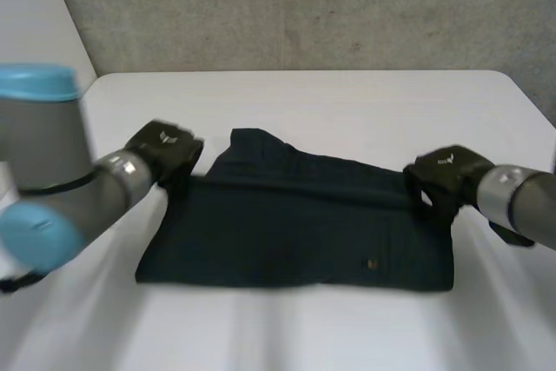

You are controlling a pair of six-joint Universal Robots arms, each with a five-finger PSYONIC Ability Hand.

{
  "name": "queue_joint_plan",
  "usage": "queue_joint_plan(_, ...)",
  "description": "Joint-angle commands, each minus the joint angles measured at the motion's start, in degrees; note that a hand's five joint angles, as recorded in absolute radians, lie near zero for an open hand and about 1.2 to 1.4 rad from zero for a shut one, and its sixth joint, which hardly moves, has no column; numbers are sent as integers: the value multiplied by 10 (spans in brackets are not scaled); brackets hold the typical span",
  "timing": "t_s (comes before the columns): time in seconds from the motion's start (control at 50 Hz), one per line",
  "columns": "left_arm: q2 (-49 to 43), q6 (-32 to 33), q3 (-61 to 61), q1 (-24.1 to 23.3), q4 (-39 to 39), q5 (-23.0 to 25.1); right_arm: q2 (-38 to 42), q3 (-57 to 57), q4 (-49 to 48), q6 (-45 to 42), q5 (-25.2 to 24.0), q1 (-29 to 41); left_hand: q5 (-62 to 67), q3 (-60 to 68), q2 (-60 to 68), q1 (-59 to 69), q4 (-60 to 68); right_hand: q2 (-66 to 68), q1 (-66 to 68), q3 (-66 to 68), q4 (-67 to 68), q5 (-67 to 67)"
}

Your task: Fold the shorts.

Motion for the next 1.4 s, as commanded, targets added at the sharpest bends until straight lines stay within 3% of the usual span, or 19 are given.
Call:
queue_joint_plan(0.02, -224, 3, 312, -42, 12, -58, 89, -75, -111, -1, 109, 42, 147, 117, 113, 153, 111, 128, 239, 116, 117, 135)
queue_joint_plan(0.14, -350, 5, 474, -68, 71, -65, 147, -103, -211, -8, 135, 45, 147, 117, 113, 153, 111, 128, 239, 116, 117, 135)
queue_joint_plan(0.28, -406, 22, 506, -74, 158, -74, 205, -121, -337, -12, 131, 48, 147, 117, 113, 153, 111, 128, 239, 116, 117, 135)
queue_joint_plan(0.3, -411, 22, 502, -76, 174, -76, 208, -120, -355, -12, 128, 49, 9, -21, -25, 15, -27, -85, 27, -96, -96, -78)
queue_joint_plan(0.32, -412, 22, 493, -78, 187, -77, 211, -115, -383, -15, 123, 49, -349, -378, -382, -343, -385, -487, -375, -498, -497, -479)
queue_joint_plan(0.34, -411, 22, 484, -84, 192, -79, 210, -114, -396, -15, 119, 49, -553, -583, -587, -547, -589, -572, -461, -584, -583, -565)
queue_joint_plan(0.44, -352, 17, 391, -105, 190, -97, 145, -72, -394, 21, 123, 42, -553, -583, -587, -547, -589, -572, -461, -584, -583, -565)
queue_joint_plan(0.5, -285, 12, 313, -106, 189, -103, 44, -5, -334, 60, 120, 43, -553, -583, -587, -547, -589, -572, -461, -584, -583, -565)
queue_joint_plan(0.6, -153, -29, 142, -96, 192, -98, -3, 59, -236, 113, 117, 42, -553, -583, -587, -547, -589, -572, -461, -584, -583, -565)
queue_joint_plan(0.66, -87, -83, 57, -86, 191, -96, -14, 118, -182, 169, 80, 34, -553, -582, -586, -546, -589, -545, -433, -556, -556, -538)
queue_joint_plan(0.74, -17, -164, -43, -72, 191, -72, -18, 178, -204, 195, 22, 24, -551, -580, -585, -545, -587, -493, -381, -504, -503, -485)
queue_joint_plan(0.86, 32, -198, -137, -52, 195, -35, 24, 215, -309, 195, 18, 22, -549, -579, -583, -543, -585, -303, -191, -314, -314, -296)
queue_joint_plan(0.94, 42, -198, -155, -45, 196, -33, 52, 202, -339, 184, 48, 16, -549, -579, -583, -543, -585, 127, 238, 115, 116, 134)
queue_joint_plan(0.96, 44, -198, -158, -41, 196, -33, 52, 202, -340, 182, 52, 15, -549, -579, -583, -543, -585, 128, 239, 116, 117, 135)
queue_joint_plan(1.02, 53, -201, -158, -34, 196, -32, 41, 200, -337, 139, 85, 1, -551, -580, -585, -545, -587, 128, 239, 116, 117, 135)
queue_joint_plan(1.14, 76, -201, -159, -28, 196, -32, -7, 210, -323, 60, 95, -40, -551, -580, -585, -545, -587, 128, 239, 116, 117, 135)
queue_joint_plan(1.24, 102, -202, -165, -28, 189, -32, -23, 191, -271, -97, 98, -87, -551, -580, -585, -545, -587, 128, 239, 116, 117, 135)
queue_joint_plan(1.32, 130, -201, -191, -18, 191, -25, -32, 152, -262, -196, 103, -47, -553, -582, -586, -546, -589, 128, 239, 116, 117, 135)
queue_joint_plan(1.4, 147, -202, -205, -13, 192, -14, -25, 87, -264, -275, 94, 73, -551, -580, -585, -545, -587, 128, 239, 116, 117, 135)
